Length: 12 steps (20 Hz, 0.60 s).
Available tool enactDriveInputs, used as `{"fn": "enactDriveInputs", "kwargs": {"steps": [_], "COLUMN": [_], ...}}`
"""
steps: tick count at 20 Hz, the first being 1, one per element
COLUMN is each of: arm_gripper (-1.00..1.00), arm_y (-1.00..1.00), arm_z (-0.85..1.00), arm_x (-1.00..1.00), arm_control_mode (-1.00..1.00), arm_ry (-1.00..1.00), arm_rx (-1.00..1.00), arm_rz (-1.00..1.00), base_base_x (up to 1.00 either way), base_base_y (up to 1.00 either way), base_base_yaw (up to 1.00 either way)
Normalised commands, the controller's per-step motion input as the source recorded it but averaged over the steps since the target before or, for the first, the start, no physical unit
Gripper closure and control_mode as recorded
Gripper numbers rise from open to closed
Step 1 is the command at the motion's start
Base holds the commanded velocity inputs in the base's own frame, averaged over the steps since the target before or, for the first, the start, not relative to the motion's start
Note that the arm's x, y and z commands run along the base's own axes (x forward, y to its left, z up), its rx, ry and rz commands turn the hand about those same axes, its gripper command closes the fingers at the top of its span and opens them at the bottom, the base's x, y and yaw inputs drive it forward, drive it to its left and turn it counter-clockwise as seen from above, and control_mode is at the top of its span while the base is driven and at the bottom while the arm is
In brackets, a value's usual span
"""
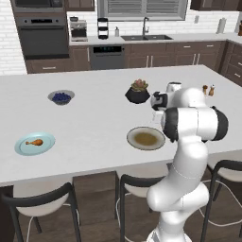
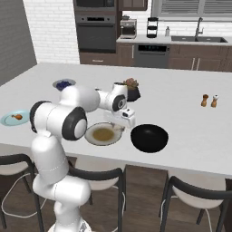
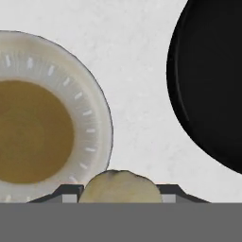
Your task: Pick the chicken drumstick and garlic from their plates and place them in the bowl. Then put the bowl in the fridge.
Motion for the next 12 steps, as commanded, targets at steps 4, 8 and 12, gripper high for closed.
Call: {"fn": "enactDriveInputs", "kwargs": {"steps": [4, 8, 12], "arm_gripper": [1.0, 1.0, 1.0], "arm_y": [-1.0, -1.0, -0.93], "arm_z": [0.33, 0.06, -0.02], "arm_x": [0.0, 0.04, 0.23], "arm_control_mode": [-1.0, -1.0, -1.0], "arm_ry": [0.0, 0.0, 0.03], "arm_rx": [0.0, -0.01, -0.04], "arm_rz": [0.0, 0.0, 0.0], "base_base_x": [0.0, 0.0, 0.0], "base_base_y": [0.0, 0.0, 0.0], "base_base_yaw": [0.0, 0.0, 0.0]}}
